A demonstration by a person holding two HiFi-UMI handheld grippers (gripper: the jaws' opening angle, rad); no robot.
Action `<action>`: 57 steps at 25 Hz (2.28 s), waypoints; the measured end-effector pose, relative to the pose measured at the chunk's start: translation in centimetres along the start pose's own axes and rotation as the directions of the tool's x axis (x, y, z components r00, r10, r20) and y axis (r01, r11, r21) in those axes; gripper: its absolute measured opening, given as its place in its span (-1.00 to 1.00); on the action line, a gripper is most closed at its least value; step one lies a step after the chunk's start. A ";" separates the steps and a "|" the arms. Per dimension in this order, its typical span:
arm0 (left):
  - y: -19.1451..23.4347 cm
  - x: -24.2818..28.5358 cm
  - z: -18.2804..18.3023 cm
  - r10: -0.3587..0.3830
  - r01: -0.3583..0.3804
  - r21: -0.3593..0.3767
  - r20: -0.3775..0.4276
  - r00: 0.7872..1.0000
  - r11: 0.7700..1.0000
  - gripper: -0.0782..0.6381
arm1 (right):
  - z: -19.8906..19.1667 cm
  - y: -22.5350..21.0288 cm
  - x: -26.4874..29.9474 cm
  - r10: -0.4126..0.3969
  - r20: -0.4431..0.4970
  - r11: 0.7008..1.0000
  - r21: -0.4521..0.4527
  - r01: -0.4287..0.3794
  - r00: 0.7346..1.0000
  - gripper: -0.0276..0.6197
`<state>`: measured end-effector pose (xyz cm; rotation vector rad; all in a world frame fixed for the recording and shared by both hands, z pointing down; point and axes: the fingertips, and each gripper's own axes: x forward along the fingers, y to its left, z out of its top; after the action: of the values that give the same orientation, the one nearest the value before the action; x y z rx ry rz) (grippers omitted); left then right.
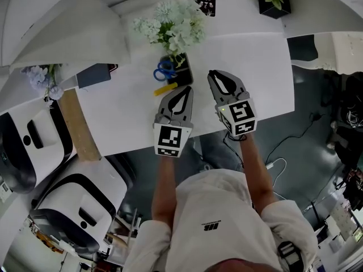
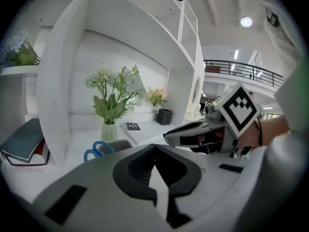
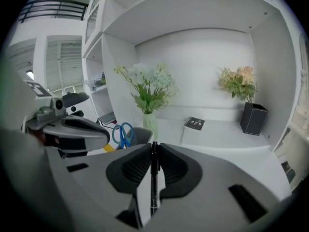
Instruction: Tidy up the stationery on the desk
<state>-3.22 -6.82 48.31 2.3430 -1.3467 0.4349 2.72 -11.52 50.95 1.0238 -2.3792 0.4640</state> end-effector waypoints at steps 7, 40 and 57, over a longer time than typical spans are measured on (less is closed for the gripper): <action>1.4 -1.5 0.4 0.047 -0.047 -0.015 0.018 0.999 0.999 -0.78 | 4.4 2.0 -0.2 0.066 0.116 0.998 -0.008 -0.065 0.991 -0.79; 5.3 -4.3 0.1 0.163 -0.160 -0.066 0.037 0.986 0.985 -0.78 | 5.9 5.7 6.6 0.192 0.198 0.981 -0.027 -0.191 0.961 -0.69; 3.3 -7.3 2.9 0.097 -0.098 0.004 0.101 0.990 0.995 -0.78 | 6.0 7.1 -2.2 0.079 0.226 0.995 -0.079 -0.063 0.971 -0.79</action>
<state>-9.51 -4.28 43.06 2.3412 -1.5142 0.3560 -3.14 -8.55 44.08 1.0102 -2.6236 0.2966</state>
